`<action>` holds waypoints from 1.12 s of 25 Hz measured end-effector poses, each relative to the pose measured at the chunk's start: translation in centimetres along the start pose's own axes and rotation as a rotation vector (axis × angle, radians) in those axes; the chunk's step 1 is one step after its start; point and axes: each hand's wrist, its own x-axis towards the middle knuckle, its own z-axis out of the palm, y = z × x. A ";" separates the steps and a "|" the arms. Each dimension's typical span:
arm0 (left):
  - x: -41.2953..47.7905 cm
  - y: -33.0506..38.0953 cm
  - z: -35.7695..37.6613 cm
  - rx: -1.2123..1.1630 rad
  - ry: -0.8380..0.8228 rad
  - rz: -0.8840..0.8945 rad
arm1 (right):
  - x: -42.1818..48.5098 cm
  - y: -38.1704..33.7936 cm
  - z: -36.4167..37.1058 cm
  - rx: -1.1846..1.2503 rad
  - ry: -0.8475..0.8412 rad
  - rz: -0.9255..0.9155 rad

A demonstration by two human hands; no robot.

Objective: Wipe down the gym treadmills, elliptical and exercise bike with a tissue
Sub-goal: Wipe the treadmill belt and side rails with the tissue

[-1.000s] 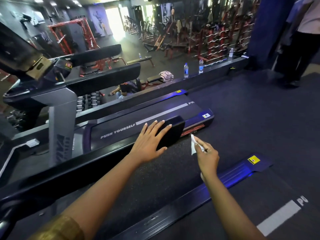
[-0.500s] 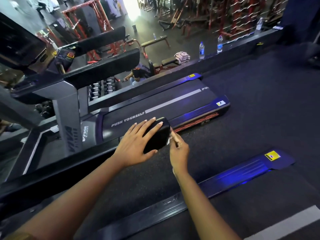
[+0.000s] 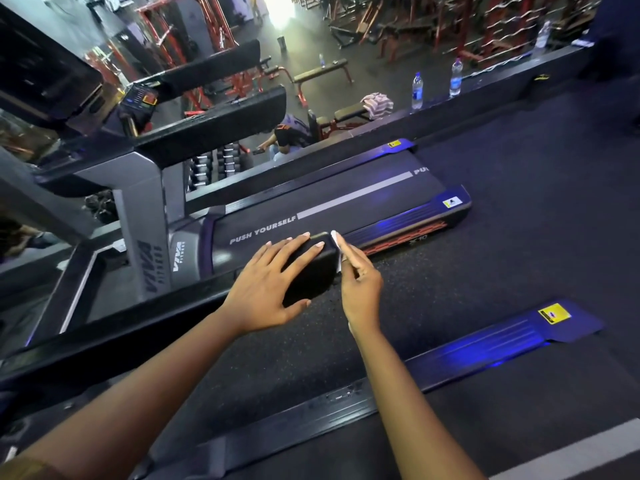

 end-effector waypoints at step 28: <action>-3.4 10.0 0.8 -0.347 -0.081 0.015 | -12.2 -7.5 -10.5 -0.919 -0.100 0.441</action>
